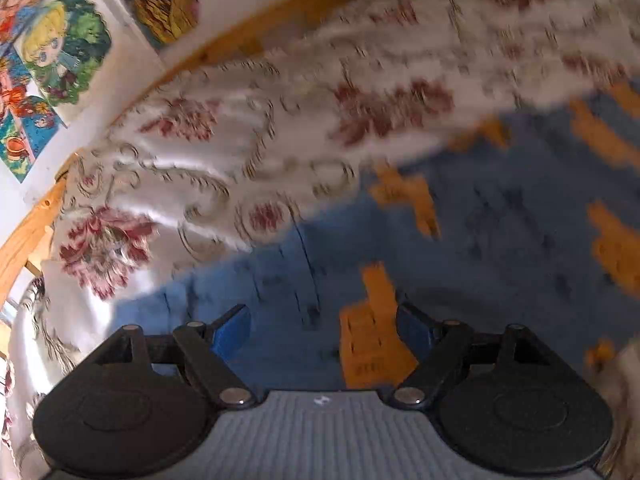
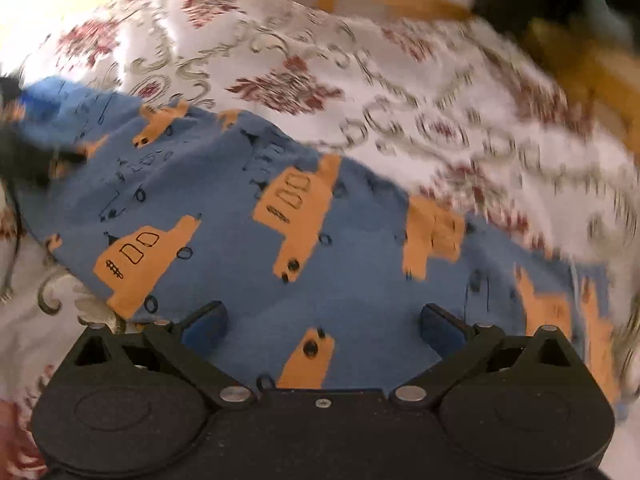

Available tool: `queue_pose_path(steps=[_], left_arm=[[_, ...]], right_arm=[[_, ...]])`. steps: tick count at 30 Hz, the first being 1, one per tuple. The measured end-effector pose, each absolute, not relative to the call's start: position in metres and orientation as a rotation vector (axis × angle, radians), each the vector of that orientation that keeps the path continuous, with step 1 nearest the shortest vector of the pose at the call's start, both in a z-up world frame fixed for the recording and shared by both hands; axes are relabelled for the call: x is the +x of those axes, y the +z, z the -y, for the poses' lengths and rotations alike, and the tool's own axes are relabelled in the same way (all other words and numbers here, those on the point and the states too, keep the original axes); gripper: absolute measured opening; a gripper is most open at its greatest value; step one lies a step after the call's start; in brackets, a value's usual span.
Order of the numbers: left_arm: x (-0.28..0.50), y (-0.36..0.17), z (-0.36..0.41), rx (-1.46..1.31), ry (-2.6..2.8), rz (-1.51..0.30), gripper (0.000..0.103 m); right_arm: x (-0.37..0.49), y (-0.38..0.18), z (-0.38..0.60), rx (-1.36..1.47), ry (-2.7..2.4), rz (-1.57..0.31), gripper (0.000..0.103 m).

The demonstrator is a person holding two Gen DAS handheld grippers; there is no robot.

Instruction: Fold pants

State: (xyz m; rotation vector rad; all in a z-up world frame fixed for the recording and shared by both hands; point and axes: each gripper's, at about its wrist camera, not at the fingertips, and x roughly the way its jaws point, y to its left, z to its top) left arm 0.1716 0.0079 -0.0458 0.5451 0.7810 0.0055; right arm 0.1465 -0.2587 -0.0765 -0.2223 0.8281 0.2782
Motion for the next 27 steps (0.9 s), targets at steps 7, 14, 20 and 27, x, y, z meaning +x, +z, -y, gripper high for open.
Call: queue_pose_path(steps=[7,14,20,27], left_arm=[[0.147,-0.035,-0.060,0.287,0.045,-0.870,0.092],[0.163,-0.001,-0.032,0.519,-0.149,-0.645,0.098],[0.212,-0.028,-0.008,0.818,-0.376,-0.642,0.092],[0.206,-0.044,-0.019,0.728,-0.438,-0.695,0.073]], right_arm=[[0.140,-0.054,0.272,-0.117,0.322,-0.745,0.102],[0.230,-0.009,0.260,-0.056,0.583,-0.717,0.102],[0.334,-0.004,0.229,0.201,0.771,-0.875,0.102],[0.385,-0.022,0.173,0.198,0.970,-1.027,0.064]])
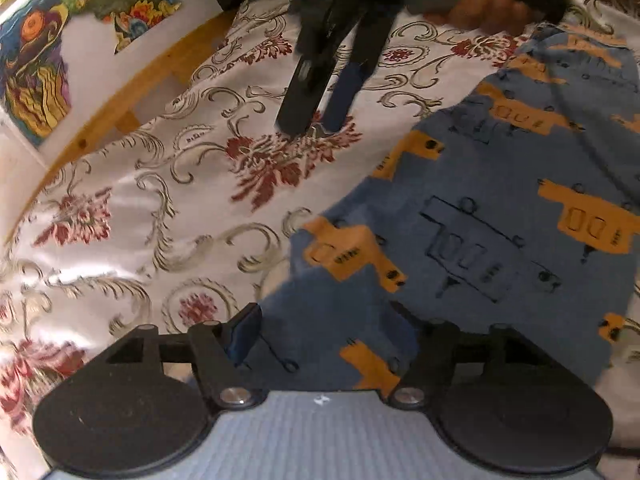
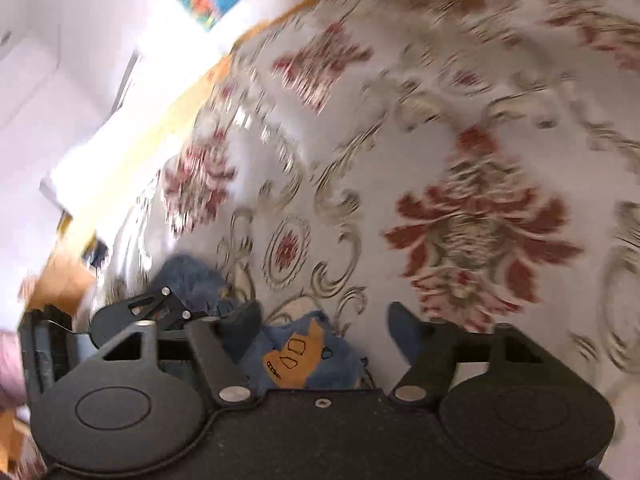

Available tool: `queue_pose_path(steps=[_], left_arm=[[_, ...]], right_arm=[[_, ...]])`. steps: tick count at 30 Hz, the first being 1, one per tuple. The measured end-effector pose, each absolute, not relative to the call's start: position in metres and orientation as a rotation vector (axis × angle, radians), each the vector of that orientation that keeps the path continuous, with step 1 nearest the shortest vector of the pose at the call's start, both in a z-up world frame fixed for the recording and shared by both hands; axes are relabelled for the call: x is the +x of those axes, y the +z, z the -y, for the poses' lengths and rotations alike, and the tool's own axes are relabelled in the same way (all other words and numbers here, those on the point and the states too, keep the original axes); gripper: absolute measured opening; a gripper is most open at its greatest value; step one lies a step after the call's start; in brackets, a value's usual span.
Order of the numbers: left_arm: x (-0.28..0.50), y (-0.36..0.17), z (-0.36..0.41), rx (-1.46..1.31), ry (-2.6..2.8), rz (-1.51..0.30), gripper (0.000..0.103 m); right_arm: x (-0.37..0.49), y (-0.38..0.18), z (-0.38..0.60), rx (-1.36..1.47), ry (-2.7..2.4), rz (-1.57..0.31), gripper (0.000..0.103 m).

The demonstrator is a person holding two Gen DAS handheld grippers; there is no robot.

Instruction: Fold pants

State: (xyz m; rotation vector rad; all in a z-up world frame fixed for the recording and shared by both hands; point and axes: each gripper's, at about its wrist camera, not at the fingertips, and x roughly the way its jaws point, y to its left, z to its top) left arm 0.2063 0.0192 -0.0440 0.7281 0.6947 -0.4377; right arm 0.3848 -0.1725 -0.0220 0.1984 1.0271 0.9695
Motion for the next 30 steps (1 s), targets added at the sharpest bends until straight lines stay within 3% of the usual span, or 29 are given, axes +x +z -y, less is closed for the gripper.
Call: queue_pose_path(steps=[4,11,14,16,22,27,29,30], left_arm=[[0.196,-0.047,-0.026,0.697,-0.431,-0.683,0.073],[0.200,-0.046,-0.032,0.646,-0.438,-0.690,0.074],[0.199,-0.047,-0.032,0.649,-0.439,-0.682,0.074],[0.200,-0.047,-0.032,0.642,-0.439,-0.685,0.074],[0.198,-0.046,-0.037,0.623,-0.420,-0.688,0.077],[0.193,-0.042,-0.047,0.574,-0.377,-0.717,0.083],[0.186,-0.038,-0.054,0.554,-0.357,-0.726,0.085],[0.183,-0.035,-0.059,0.540,-0.345,-0.732,0.087]], right_arm=[[0.382,-0.034,0.135,0.060,1.053,-1.057,0.047],[0.372,-0.047,0.109,-0.086,1.093,-1.051,0.036],[0.375,-0.048,0.108,-0.059,1.081,-1.062,0.027],[0.375,-0.049,0.108,-0.067,1.058,-1.061,0.005],[0.367,-0.026,0.112,-0.095,0.992,-0.884,0.003],[0.373,-0.052,0.097,-0.190,0.941,-0.917,0.005],[0.378,-0.053,0.100,-0.148,0.919,-0.930,0.017],[0.377,-0.047,0.104,-0.134,0.894,-0.908,0.034]])
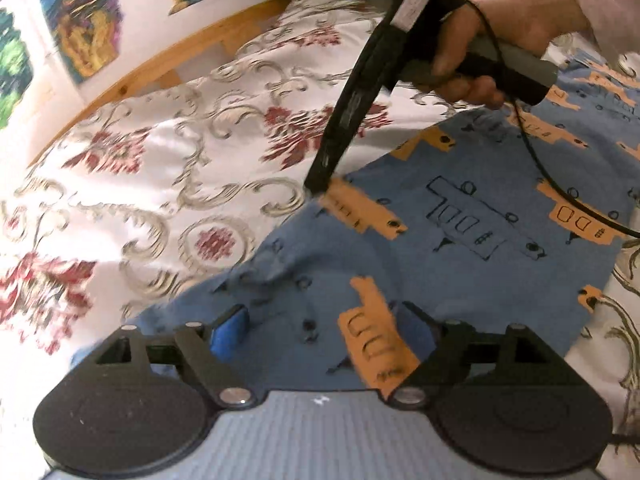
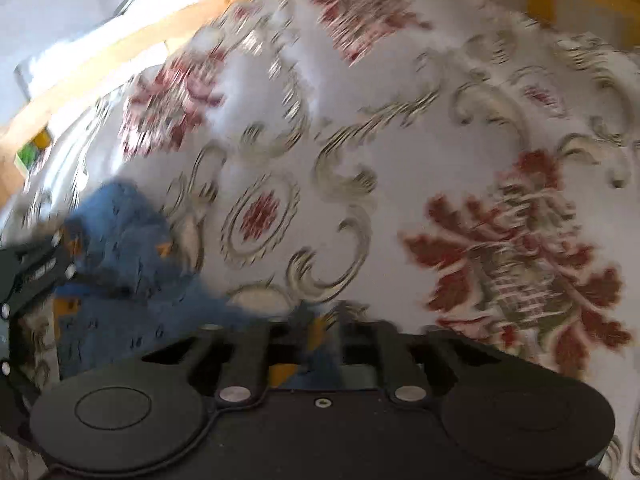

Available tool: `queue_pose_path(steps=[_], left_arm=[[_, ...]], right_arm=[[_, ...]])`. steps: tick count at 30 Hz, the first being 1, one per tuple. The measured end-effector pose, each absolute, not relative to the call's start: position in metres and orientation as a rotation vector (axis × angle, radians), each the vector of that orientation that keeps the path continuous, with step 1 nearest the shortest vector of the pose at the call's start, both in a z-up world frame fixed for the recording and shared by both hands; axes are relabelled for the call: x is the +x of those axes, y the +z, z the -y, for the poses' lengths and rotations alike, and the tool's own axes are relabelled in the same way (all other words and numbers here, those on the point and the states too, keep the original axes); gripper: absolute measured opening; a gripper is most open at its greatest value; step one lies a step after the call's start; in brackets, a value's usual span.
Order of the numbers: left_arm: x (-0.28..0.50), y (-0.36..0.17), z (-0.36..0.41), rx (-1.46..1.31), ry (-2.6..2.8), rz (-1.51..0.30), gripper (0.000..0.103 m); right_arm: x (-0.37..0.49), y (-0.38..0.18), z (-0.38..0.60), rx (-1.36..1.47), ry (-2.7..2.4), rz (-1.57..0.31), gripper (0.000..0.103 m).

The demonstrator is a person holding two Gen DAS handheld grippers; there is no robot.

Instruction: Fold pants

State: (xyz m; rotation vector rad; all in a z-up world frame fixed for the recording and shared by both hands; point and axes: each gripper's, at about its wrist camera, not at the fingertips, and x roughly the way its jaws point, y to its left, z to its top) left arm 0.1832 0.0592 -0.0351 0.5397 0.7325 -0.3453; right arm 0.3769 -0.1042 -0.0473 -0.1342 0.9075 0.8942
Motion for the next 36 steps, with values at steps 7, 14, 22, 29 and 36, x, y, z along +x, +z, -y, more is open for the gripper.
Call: queue_pose_path(steps=[7,14,22,29,36], left_arm=[[0.167,-0.022,-0.095,0.423,-0.226,-0.781,0.091],[0.160,-0.032,-0.125,0.296,-0.087,-0.886,0.095],[0.152,-0.003,-0.070,0.336,-0.036,-0.798,0.095],[0.200,0.031,0.068,0.348,-0.410,-0.698,0.098],[0.223,0.031,0.214,0.555,-0.724,-0.661,0.102]], right_arm=[[0.311,-0.004,0.179,-0.001,0.914,-0.893,0.056],[0.237,-0.054,0.265,0.221,0.592,-0.965,0.061],[0.128,-0.006,0.342,0.392,0.072,-0.755,0.102],[0.062,-0.009,0.381,0.501,-0.099,-0.609,0.102],[0.051,-0.039,0.430,0.761,-0.171,-0.591,0.102]])
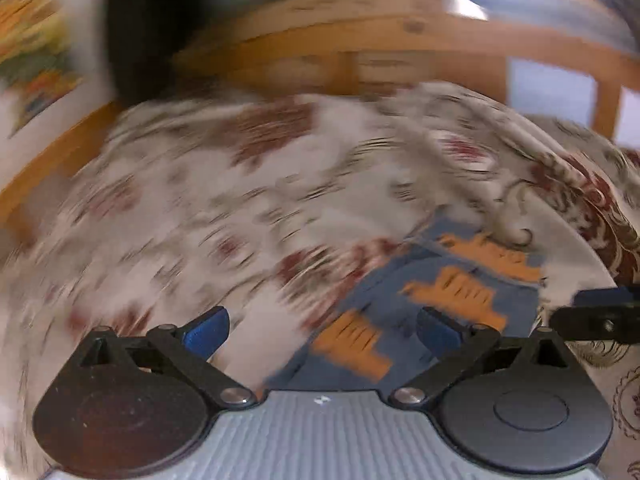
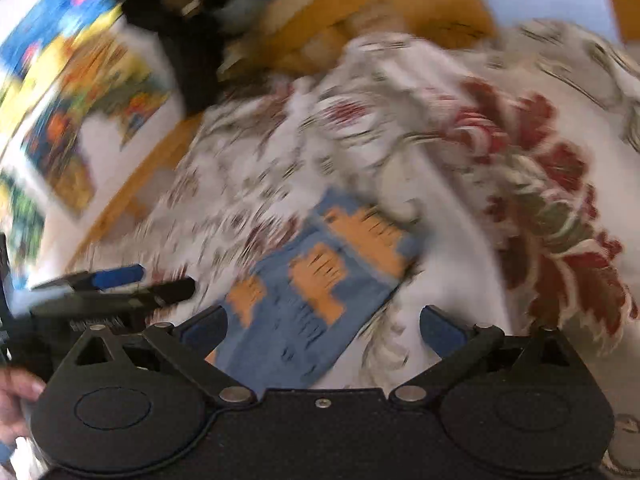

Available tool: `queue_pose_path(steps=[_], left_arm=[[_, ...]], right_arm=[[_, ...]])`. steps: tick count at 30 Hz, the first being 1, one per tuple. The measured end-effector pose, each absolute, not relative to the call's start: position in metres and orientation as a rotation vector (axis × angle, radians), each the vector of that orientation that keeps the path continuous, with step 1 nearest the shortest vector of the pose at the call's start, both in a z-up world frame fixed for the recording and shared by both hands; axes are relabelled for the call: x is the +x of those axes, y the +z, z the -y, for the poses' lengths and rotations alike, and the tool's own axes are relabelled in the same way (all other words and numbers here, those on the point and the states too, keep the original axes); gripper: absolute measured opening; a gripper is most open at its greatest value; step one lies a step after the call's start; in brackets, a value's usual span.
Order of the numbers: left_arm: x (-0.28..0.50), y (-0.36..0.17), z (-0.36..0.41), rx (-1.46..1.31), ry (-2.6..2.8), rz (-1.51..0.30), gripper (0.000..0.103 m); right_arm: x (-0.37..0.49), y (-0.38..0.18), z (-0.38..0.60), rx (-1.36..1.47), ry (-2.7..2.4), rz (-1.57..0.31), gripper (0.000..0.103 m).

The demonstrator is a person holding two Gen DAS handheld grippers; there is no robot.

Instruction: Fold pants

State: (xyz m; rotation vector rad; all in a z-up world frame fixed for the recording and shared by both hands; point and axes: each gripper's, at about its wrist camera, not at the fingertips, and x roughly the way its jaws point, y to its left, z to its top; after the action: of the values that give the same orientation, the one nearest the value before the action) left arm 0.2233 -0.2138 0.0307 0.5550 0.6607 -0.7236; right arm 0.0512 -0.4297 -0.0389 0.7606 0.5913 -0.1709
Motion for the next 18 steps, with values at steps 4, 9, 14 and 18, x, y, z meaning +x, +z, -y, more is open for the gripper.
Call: queue_pose_path(steps=[4,9,14,18], left_arm=[[0.238,0.007,0.267,0.657,-0.776,-0.628,0.102],[0.265,-0.040,0.286,0.680,-0.731,-0.719,0.102],[0.283,-0.052,0.259,0.517,-0.726,-0.794,0.103],[0.290,-0.052,0.233,0.455,-0.685,-0.826,0.103]], right_arm=[[0.063,-0.045,0.437,0.733,-0.203,-0.536,0.095],[0.078,-0.054,0.439,0.657,-0.261,-0.553,0.080],[0.080,-0.059,0.442,0.646,-0.319,-0.579,0.056],[0.082,-0.062,0.443,0.674,-0.312,-0.593,0.054]])
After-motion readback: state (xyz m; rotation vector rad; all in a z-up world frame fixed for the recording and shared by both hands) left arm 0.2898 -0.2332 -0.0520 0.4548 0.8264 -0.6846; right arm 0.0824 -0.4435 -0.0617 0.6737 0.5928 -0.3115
